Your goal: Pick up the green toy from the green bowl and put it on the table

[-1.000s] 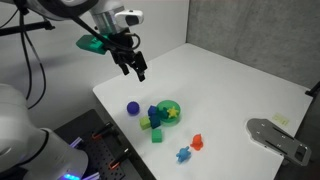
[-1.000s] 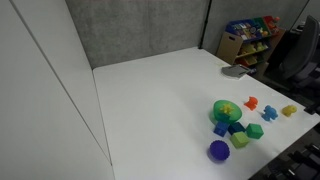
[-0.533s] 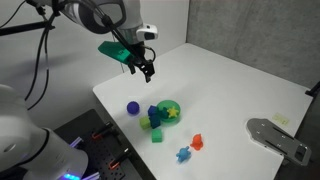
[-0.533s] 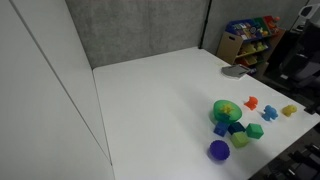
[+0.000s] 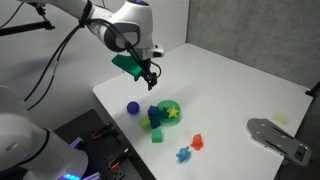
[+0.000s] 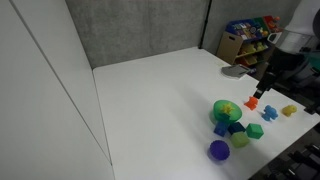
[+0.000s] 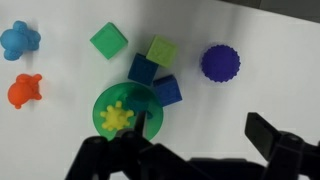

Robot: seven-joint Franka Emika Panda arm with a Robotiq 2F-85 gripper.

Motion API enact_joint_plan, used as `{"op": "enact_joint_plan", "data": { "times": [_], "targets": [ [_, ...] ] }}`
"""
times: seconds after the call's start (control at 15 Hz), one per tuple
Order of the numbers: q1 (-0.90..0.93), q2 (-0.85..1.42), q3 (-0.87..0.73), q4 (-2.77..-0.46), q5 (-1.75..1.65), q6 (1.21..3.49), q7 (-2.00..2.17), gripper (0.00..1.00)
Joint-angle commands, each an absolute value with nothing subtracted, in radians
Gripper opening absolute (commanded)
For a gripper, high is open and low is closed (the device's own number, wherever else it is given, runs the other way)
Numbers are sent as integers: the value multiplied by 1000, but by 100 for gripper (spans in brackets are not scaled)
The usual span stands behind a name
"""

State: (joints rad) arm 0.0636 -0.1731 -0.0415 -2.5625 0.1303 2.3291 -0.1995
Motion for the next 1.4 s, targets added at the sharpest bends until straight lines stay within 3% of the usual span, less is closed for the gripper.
{"op": "enact_joint_plan", "data": {
  "times": [0.0, 1.33],
  "targets": [
    [57, -71, -39, -2525, 183, 2360, -227, 100],
    [-37, 261, 4, -2444, 187, 2622, -192, 100]
  ]
}}
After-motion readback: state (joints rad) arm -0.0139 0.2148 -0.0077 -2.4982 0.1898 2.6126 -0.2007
